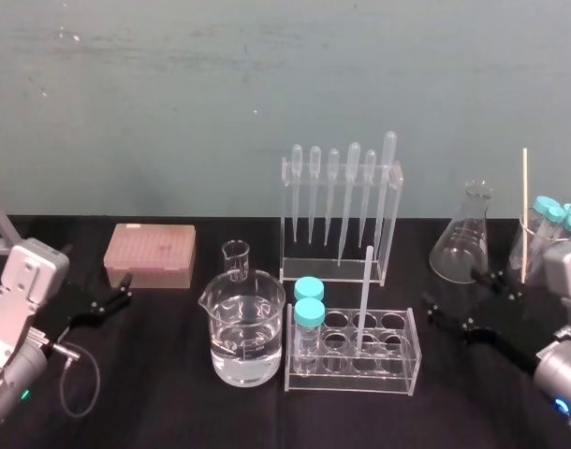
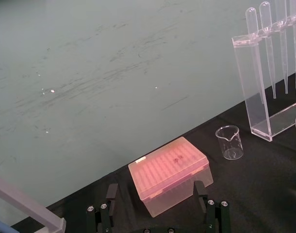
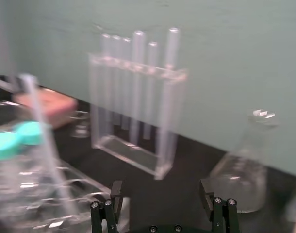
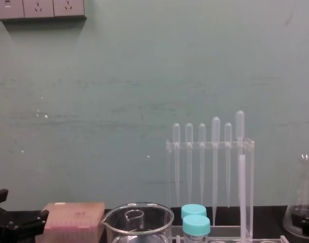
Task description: Pick up the stirring rod with one hand, then place it down.
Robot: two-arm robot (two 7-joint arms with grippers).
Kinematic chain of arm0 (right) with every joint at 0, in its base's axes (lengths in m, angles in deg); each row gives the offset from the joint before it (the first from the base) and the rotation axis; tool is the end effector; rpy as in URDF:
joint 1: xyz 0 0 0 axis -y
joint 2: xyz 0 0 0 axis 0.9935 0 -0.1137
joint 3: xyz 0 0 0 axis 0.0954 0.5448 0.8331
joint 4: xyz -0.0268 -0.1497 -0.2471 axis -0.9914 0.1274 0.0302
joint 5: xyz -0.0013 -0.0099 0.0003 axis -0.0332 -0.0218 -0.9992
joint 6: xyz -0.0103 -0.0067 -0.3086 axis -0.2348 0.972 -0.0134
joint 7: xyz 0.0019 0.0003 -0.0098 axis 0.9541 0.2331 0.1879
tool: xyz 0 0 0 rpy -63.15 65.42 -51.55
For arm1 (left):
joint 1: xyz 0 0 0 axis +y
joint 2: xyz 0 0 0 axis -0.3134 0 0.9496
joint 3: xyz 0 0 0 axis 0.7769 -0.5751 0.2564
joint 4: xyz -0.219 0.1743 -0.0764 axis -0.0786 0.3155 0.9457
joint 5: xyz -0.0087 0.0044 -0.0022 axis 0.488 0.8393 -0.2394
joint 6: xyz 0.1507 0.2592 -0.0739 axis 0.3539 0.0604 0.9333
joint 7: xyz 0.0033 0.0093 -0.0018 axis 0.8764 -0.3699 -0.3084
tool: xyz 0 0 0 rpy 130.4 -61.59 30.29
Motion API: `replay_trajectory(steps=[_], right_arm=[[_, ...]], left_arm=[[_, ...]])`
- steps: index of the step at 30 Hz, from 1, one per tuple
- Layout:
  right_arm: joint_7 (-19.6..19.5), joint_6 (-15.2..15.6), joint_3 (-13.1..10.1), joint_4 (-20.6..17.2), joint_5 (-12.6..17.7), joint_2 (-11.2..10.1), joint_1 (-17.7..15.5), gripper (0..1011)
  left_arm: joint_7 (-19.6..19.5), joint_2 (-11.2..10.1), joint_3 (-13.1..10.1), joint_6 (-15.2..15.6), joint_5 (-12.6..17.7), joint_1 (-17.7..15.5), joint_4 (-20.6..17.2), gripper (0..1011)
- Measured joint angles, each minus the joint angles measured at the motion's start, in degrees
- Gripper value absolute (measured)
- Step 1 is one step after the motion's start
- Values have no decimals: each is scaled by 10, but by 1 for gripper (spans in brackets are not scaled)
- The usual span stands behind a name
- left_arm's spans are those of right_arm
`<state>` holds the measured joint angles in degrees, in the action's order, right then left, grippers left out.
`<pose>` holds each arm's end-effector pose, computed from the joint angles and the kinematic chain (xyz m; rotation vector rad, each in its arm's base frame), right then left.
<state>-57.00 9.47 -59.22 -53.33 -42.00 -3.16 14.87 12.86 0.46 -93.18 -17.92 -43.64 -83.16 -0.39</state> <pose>0.3485 -0.0929 -0.2872 -0.1913 -0.0682 -1.0866 0.3581 0.0827 -0.3023 0.3045 -0.2850 1.2480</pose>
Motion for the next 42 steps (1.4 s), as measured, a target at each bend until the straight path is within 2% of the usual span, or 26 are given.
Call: replay_trajectory(steps=[1, 6, 12, 18, 24, 28, 34, 42], right_arm=[[26, 7, -7, -13, 23, -7, -9, 1003], [86, 13, -19, -43, 57, -28, -31, 1003], [144, 3, -16, -66, 59, -41, -40, 1003], [183, -8, -3, -71, 38, -40, -28, 1003], [194, -18, 9, -55, 8, -15, 4, 1003], [188, -14, 14, -30, -7, 16, 33, 1003], [186, 2, 17, 3, -11, 51, 63, 1003], [199, 22, 24, 32, -10, 75, 85, 1003]], left_arm=[[0, 0, 0, 0, 0, 0, 0, 1000], [0, 0, 0, 0, 0, 0, 0, 1000], [0, 0, 0, 0, 0, 0, 0, 1000], [0, 0, 0, 0, 0, 0, 0, 1000], [0, 0, 0, 0, 0, 0, 0, 1000], [0, 0, 0, 0, 0, 0, 0, 1000], [0, 0, 0, 0, 0, 0, 0, 1000], [0, 0, 0, 0, 0, 0, 0, 1000]])
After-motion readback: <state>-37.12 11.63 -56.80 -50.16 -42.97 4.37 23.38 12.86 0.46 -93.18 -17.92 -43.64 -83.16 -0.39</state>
